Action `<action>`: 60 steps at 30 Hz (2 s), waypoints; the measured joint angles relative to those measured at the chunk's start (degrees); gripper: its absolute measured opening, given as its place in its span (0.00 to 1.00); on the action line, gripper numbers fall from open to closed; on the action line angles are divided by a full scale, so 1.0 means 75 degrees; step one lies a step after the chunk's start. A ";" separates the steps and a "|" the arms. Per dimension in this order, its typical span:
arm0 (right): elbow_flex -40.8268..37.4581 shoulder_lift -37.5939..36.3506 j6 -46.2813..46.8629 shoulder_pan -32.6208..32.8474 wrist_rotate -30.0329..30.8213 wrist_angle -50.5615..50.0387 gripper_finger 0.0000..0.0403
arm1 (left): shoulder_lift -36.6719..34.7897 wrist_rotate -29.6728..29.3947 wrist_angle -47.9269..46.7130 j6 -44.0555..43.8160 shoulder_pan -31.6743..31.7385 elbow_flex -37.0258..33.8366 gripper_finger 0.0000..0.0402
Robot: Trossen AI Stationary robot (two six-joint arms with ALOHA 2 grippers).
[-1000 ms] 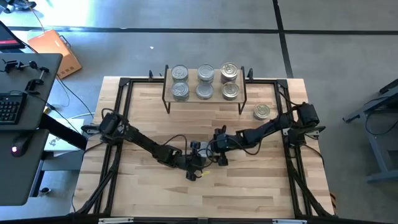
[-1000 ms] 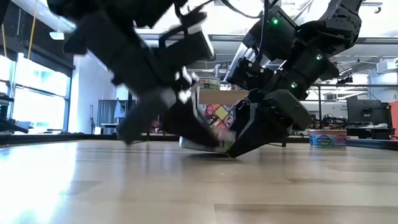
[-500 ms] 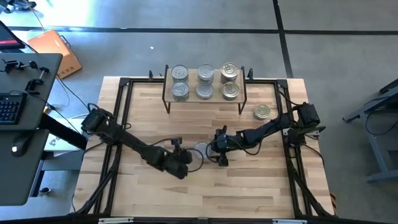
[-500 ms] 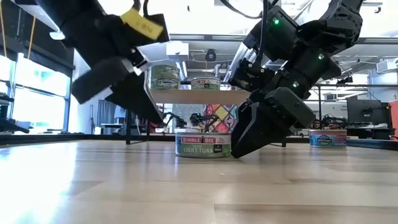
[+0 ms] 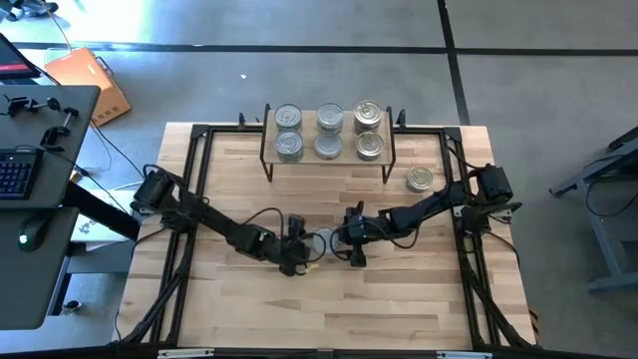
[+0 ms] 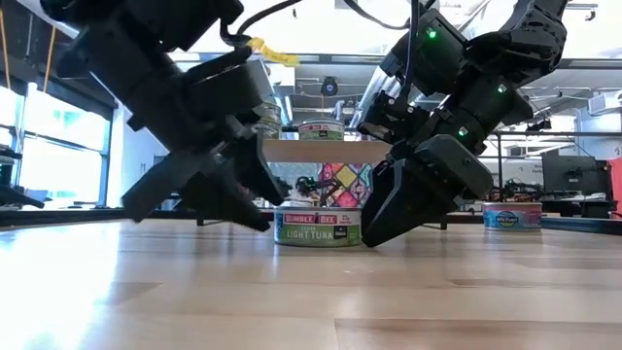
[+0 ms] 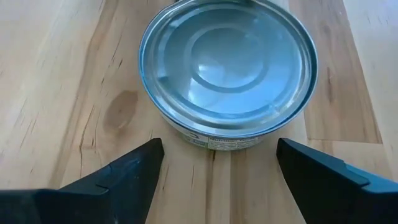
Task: Stack canned seafood by type on shelf
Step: Stack the light green tuna can on top of the bottom light green tuna can on the shelf
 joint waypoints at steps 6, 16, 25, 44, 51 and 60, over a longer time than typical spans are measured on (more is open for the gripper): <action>-0.0006 0.0000 0.0023 0.0000 -0.0001 0.0017 0.78 | 0.0302 0.0383 0.0471 0.1598 0.0269 0.0012 0.57; -0.0006 -0.0085 0.0148 0.0026 0.0370 -0.0192 0.78 | 0.0394 0.0811 0.0814 0.0850 -0.0026 0.0171 0.39; -0.0012 -0.1041 0.0696 -0.0133 0.1812 -0.1702 0.78 | 0.0422 0.0519 0.0849 0.0859 -0.0584 0.0700 0.38; -0.0006 -0.0858 0.0313 0.0398 0.1008 -0.1165 0.78 | 0.0459 0.1575 -0.0048 0.0961 -0.0002 0.0764 0.32; -0.0009 -0.1333 0.0840 0.0816 0.1319 -0.2338 0.77 | 0.0799 0.1641 0.0360 0.1202 0.0043 0.0781 0.06; -0.0006 -0.2819 0.1937 0.1850 0.3500 -0.4560 0.77 | 0.0800 0.1263 0.0683 0.1622 -0.0139 0.0888 0.00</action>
